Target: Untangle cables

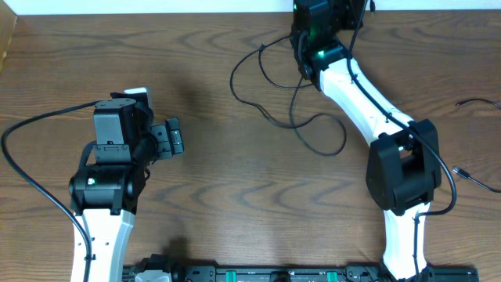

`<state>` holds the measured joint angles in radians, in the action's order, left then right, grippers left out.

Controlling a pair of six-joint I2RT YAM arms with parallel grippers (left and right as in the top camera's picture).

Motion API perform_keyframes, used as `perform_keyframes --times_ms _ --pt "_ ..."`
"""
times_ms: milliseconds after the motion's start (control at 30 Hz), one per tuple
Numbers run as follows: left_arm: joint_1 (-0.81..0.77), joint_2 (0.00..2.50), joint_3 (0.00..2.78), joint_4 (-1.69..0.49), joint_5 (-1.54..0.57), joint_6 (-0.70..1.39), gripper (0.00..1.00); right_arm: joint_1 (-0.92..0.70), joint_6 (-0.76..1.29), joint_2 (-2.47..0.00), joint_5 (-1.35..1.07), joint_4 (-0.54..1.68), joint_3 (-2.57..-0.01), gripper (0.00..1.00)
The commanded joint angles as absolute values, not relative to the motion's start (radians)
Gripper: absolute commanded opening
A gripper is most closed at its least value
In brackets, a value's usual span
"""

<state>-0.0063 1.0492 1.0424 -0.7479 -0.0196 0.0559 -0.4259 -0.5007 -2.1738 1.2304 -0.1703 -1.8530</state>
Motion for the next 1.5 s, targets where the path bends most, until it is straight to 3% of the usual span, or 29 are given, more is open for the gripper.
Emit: perform_keyframes --times_ms 0,200,267,300,367,400,700,900,1100,1300,1467 --pt "-0.001 1.053 1.064 -0.746 -0.010 0.065 0.93 -0.460 -0.513 -2.179 1.134 -0.148 -1.876 0.01" --pt "-0.001 1.053 1.064 -0.746 -0.010 0.065 0.92 -0.508 -0.305 -2.179 0.634 0.208 -1.875 0.01" --pt "-0.001 1.053 1.064 -0.746 -0.010 0.065 0.92 -0.508 -0.222 -2.179 0.503 0.287 -1.874 0.09" --pt "-0.001 1.053 1.064 -0.746 -0.010 0.065 0.93 -0.506 -0.170 -2.179 0.467 0.313 -1.870 0.24" --pt "-0.001 1.053 1.064 -0.746 -0.010 0.065 0.92 -0.505 -0.085 -2.179 0.433 0.358 -1.868 0.71" --pt "-0.001 1.053 1.064 -0.746 -0.010 0.065 0.93 -0.505 -0.060 -2.179 0.425 0.381 -1.868 0.99" --pt "-0.001 1.053 1.064 -0.746 -0.010 0.065 0.92 -0.505 -0.038 -2.179 0.371 0.626 -1.868 0.99" --pt "-0.001 1.053 1.064 -0.746 -0.010 0.065 0.93 -0.509 -0.044 -2.179 0.060 0.920 -1.868 0.99" --pt "-0.001 1.053 1.064 -0.746 -0.010 0.065 0.93 -0.509 -0.258 -2.179 -0.041 1.117 -1.868 0.98" --pt "-0.001 1.053 1.064 -0.746 -0.010 0.065 0.92 -0.511 -0.450 -2.179 -0.176 1.134 -1.826 0.99" --pt "-0.001 1.053 1.064 -0.746 -0.010 0.065 0.92 -0.512 -0.450 -2.180 -0.187 1.005 -1.682 0.95"
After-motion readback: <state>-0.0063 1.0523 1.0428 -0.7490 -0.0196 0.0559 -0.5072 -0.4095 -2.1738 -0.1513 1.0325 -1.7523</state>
